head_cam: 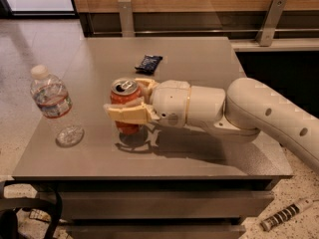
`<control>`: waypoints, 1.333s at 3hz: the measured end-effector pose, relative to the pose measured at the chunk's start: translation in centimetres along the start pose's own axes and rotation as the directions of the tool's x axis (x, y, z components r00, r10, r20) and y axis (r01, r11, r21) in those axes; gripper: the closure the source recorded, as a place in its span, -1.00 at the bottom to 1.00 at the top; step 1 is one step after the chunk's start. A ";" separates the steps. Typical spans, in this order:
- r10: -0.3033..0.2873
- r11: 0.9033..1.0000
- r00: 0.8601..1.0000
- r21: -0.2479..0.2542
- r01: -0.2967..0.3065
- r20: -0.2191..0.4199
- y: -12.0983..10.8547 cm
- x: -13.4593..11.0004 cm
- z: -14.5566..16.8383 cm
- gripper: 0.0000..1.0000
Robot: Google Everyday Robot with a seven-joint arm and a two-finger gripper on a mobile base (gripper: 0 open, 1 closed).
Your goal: Move coke can near water bottle
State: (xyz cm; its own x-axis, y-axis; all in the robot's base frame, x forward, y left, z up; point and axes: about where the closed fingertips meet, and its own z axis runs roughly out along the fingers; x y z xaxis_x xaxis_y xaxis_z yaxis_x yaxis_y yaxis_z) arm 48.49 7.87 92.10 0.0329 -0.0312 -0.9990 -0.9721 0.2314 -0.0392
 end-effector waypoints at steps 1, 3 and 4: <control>0.006 0.998 1.000 -0.055 -0.006 0.002 0.7 0.7 2.2 1.00; 0.021 0.996 0.999 -0.086 -0.024 -0.027 1.7 2.9 3.5 1.00; 0.009 0.996 0.999 -0.084 -0.012 -0.031 1.8 3.5 3.3 1.00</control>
Offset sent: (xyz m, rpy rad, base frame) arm 0.0026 0.0451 -0.0202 0.0052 0.0144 0.1157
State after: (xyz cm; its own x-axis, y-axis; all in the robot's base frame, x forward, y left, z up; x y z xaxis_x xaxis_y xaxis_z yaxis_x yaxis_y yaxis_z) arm 47.60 11.40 88.50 0.0164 -0.0593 -0.9981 -0.9885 0.1494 -0.0251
